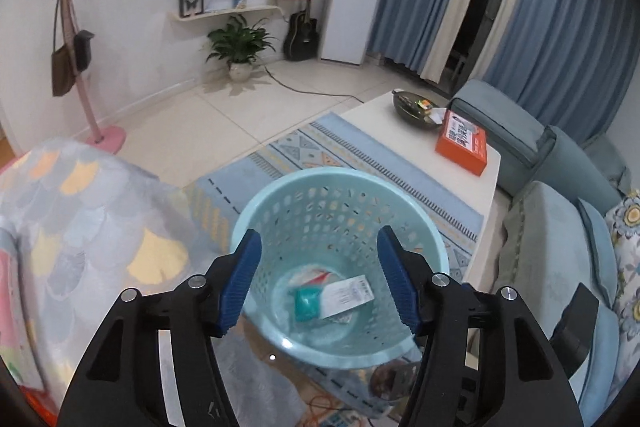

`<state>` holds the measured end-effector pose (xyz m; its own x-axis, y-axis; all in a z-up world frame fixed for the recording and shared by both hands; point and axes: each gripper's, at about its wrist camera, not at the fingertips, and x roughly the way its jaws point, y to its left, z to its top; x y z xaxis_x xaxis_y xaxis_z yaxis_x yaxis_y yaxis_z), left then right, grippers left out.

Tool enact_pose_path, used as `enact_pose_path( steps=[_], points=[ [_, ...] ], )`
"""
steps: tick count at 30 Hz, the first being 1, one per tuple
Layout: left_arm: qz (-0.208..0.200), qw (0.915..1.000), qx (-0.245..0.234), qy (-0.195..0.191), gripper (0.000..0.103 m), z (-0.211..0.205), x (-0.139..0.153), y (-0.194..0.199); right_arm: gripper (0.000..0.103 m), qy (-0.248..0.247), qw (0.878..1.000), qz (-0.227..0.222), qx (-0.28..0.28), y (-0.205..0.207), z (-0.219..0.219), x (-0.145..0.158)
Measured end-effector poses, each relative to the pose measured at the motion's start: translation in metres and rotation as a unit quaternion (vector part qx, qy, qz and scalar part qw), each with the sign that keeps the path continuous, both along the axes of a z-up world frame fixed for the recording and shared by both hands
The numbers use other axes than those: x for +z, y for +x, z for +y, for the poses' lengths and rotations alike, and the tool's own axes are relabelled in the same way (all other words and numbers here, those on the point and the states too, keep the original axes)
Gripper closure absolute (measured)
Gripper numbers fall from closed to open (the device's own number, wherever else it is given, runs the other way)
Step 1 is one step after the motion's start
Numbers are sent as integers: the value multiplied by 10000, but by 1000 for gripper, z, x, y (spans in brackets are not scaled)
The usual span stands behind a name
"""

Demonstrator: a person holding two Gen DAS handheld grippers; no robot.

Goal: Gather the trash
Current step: 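Return to the table and grasp the orange plastic bag with the left tool, then grasp the clear plastic bottle with the right tool while the left tool holds the bag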

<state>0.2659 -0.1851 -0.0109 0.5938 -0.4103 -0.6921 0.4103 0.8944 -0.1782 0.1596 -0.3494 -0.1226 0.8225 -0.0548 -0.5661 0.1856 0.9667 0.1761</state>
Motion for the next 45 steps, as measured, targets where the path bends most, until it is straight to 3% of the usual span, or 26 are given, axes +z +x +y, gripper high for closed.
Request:
enact_pose_path(
  steps=[6, 14, 16, 19, 22, 24, 26, 29, 34, 36, 38, 41, 45],
  points=[
    [-295, 9991, 312, -55, 39, 31, 21, -37, 33, 370, 9992, 146, -73, -22, -1, -6],
    [-744, 9925, 965, 117, 39, 102, 31, -119, 33, 90, 9971, 102, 754, -39, 64, 11],
    [-906, 9872, 1286, 242, 39, 128, 36, -138, 32, 35, 9950, 16, 1003, -44, 85, 17],
    [-1222, 9721, 1949, 459, 39, 175, 42, -166, 27, 42, 9895, -94, 1440, -50, 115, 26],
    [-1382, 9536, 2617, 564, 38, 221, 51, -179, 24, -4, 9829, -186, 1829, -55, 146, 33],
    [-1504, 9372, 3084, 633, 31, 250, 57, -183, 24, -34, 9783, -211, 2063, -57, 167, 36],
    [-1445, 9285, 3367, 611, 30, 270, 61, -178, 24, -13, 9756, -239, 2181, -59, 180, 40],
    [-1232, 9227, 3614, 527, 27, 293, 56, -155, 24, -11, 9710, -243, 2379, -62, 196, 44],
    [-592, 9260, 3647, 770, 27, 307, 35, -115, 24, -102, 9670, -266, 2534, -67, 207, 49],
    [-553, 9279, 3602, 792, 32, 312, 29, -113, 24, -124, 9669, -269, 2535, -68, 207, 50],
    [-608, 9296, 3543, 813, 57, 313, 27, -114, 24, -102, 9669, -240, 2537, -68, 206, 49],
    [-703, 9371, 3337, 745, 78, 311, 33, -119, 24, 101, 9668, -166, 2548, -65, 204, 48],
    [-1069, 9380, 3258, 509, 83, 314, 43, -134, 24, 287, 9665, -122, 2548, -61, 208, 50]
  ],
)
